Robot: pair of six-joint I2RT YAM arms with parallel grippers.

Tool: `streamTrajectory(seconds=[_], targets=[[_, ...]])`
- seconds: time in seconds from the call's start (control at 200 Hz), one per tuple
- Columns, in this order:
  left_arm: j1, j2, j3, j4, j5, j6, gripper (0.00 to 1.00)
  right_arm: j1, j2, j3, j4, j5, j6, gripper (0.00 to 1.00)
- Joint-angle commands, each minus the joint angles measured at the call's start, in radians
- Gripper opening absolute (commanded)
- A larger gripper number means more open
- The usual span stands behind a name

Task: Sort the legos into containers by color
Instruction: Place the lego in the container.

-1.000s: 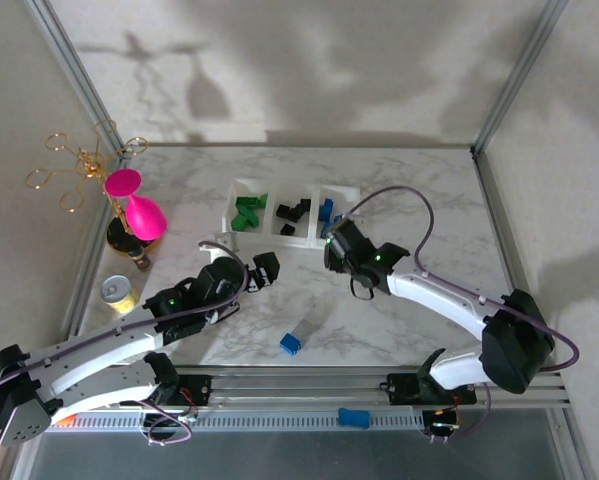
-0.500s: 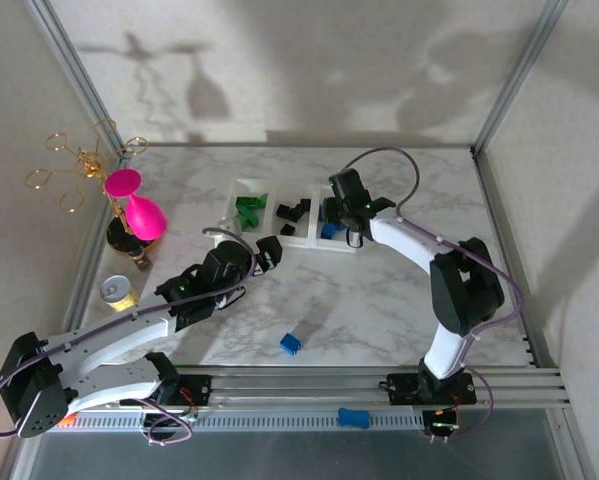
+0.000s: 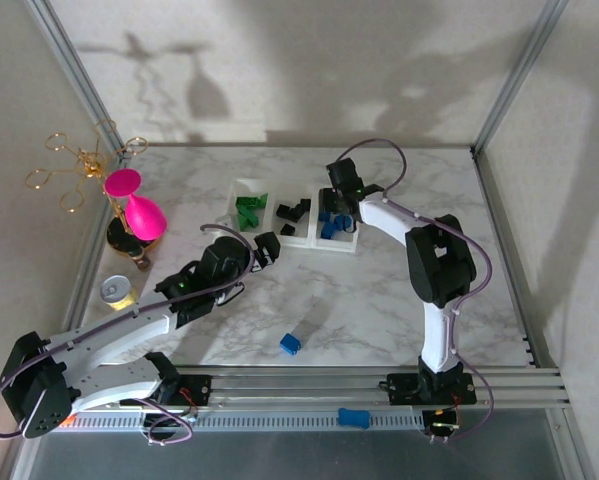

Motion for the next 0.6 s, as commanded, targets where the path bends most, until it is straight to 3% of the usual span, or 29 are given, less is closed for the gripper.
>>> streamTrajectory(seconds=[0.0, 0.305, 0.596], targets=[[0.010, -0.025, 0.004, 0.007, 0.016, 0.018, 1.00, -0.001, -0.021, 0.027, 0.015, -0.041, -0.031, 0.62], [0.012, -0.092, 0.008, -0.037, 0.027, 0.006, 1.00, 0.038, -0.256, -0.117, -0.001, -0.075, 0.007, 0.65], [0.011, -0.201, -0.037, -0.149, 0.027, -0.019, 1.00, 0.197, -0.516, -0.395, -0.009, -0.065, 0.065, 0.69]])
